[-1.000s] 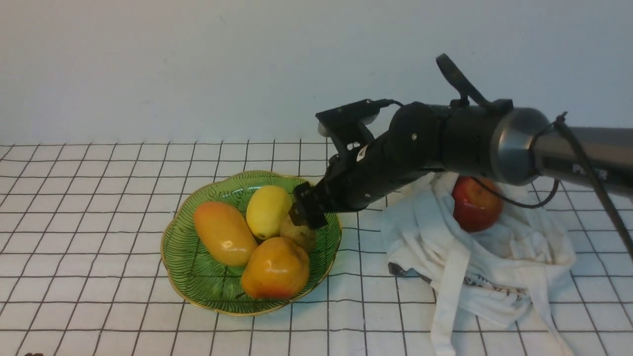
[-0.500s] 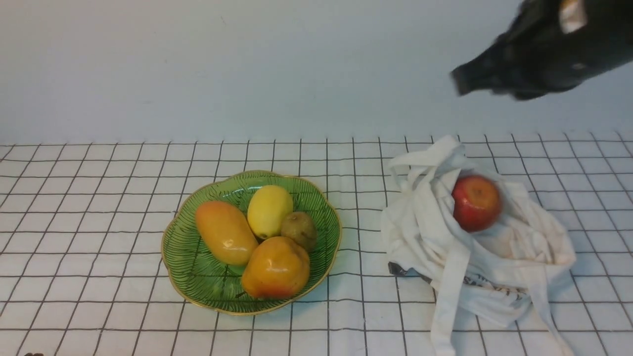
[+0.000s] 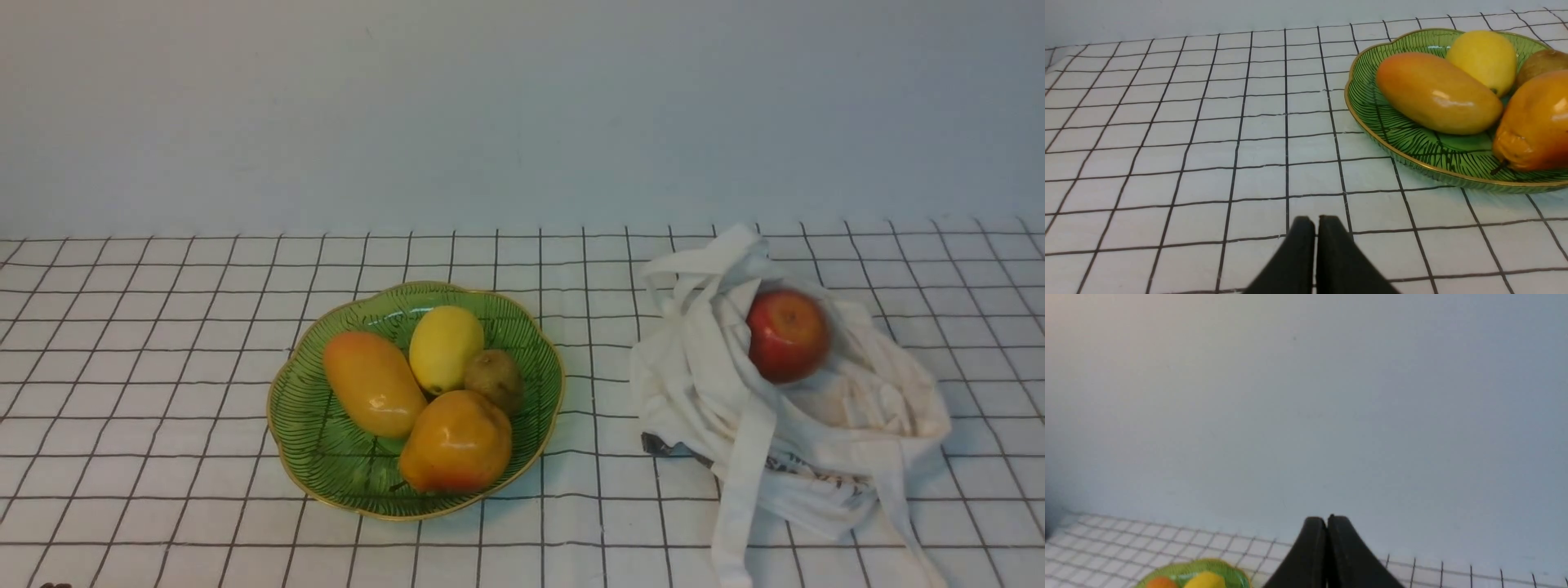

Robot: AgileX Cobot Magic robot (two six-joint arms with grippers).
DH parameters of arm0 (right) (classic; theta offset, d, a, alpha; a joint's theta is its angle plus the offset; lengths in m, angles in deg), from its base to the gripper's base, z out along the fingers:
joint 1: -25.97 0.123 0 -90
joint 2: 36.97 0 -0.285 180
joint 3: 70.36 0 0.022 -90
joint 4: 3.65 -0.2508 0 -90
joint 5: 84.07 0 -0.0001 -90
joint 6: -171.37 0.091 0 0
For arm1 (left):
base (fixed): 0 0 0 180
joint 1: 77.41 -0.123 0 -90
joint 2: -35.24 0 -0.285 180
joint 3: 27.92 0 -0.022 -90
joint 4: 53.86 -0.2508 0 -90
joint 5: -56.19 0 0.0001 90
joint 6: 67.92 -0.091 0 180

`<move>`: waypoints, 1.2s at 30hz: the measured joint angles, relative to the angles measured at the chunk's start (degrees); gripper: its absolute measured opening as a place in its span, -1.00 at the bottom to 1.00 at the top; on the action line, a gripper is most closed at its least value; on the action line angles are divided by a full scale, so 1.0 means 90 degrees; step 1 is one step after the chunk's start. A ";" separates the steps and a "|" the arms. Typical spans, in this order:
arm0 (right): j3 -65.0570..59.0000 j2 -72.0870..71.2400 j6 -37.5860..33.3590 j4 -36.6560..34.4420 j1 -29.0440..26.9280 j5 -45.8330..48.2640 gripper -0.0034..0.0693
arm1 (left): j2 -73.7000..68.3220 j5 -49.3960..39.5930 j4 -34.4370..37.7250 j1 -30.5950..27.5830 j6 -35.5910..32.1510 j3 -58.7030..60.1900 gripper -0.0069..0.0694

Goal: Take the fruit out of the bag on the white checkered tablecloth and place them on the plate.

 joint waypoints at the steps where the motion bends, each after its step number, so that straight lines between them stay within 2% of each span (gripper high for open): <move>1: -0.0418 -0.0660 0.0260 0.0137 0.0000 -0.0112 -0.94 | 0.0000 0.0000 0.0000 0.0000 0.0000 0.0000 -0.84; 6: -0.1208 -0.1106 0.0783 0.0657 0.0000 -0.0127 -0.94 | 0.0005 0.0000 0.0006 0.0000 0.0000 0.0000 -0.84; 20: -0.1526 -0.1040 0.0879 0.0630 0.0000 -0.0424 -0.94 | 0.0005 0.0000 0.0001 0.0000 0.0004 0.0000 -0.84; 24: -0.1630 -0.1040 0.0843 0.0565 0.0000 -0.0949 -0.94 | 0.0005 0.0000 0.0001 0.0000 0.0007 0.0000 -0.84; 28: -0.1987 -0.1039 0.0180 0.0135 0.0000 -0.2095 -0.94 | 0.0005 0.0000 0.0001 0.0000 0.0007 0.0000 -0.84; 32: -0.2313 -0.1039 -0.1495 -0.1339 0.0000 -0.3167 -0.94 | 0.0005 0.0000 0.0001 0.0000 0.0007 0.0000 -0.84; 33: -0.2322 -0.1039 -0.1577 -0.1413 0.0000 -0.3194 -0.94 | 0.0005 0.0000 0.0001 0.0000 0.0007 0.0000 -0.84; 34: -0.2367 -0.1033 -0.2059 -0.1767 0.0000 -0.3342 -0.94 | 0.0005 0.0000 0.0001 0.0000 0.0007 0.0000 -0.84; 36: -0.2392 -0.1033 -0.2540 -0.2225 0.0000 -0.3433 -0.94 | 0.0005 0.0000 0.0001 0.0000 0.0007 0.0000 -0.84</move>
